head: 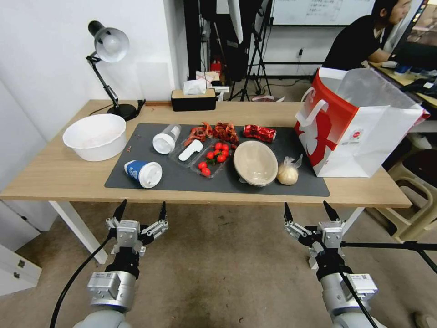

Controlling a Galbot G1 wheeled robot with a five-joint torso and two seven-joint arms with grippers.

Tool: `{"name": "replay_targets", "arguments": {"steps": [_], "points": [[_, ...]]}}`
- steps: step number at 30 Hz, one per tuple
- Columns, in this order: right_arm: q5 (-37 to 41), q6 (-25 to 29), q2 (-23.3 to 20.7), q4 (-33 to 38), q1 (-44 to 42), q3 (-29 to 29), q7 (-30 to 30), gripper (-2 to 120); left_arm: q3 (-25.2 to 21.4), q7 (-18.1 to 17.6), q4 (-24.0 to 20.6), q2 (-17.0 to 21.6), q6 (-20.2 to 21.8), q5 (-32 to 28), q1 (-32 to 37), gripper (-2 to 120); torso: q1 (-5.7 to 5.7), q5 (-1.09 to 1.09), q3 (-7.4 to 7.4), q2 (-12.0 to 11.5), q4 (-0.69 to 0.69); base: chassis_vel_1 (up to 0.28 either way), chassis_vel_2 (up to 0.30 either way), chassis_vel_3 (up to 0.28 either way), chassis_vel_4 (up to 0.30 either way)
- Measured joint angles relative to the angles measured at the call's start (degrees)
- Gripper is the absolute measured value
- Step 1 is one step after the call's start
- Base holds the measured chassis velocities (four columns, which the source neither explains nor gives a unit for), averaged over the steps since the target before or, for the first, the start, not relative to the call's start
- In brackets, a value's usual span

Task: Pick up the trash from the table and place it into the takeout bag.

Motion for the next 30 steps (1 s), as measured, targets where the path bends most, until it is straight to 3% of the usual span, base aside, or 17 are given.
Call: {"name": "replay_targets", "arguments": {"steps": [27, 30], "points": [[0.1, -0.1, 0.0, 0.0, 0.1, 0.0, 0.0, 100, -0.1, 0.0, 0.0, 0.0, 0.2, -0.1, -0.2, 100, 0.00, 0.00, 0.00, 0.0, 0.00, 0.000, 0.000, 0.000, 0.000], [1.8, -2.4, -0.5, -0.1, 1.6, 0.3, 0.8, 100, -1.1, 0.0, 0.0, -0.4, 3.8, -1.7, -1.9, 100, 0.00, 0.00, 0.00, 0.0, -0.01, 0.000, 0.000, 0.000, 0.000]]}}
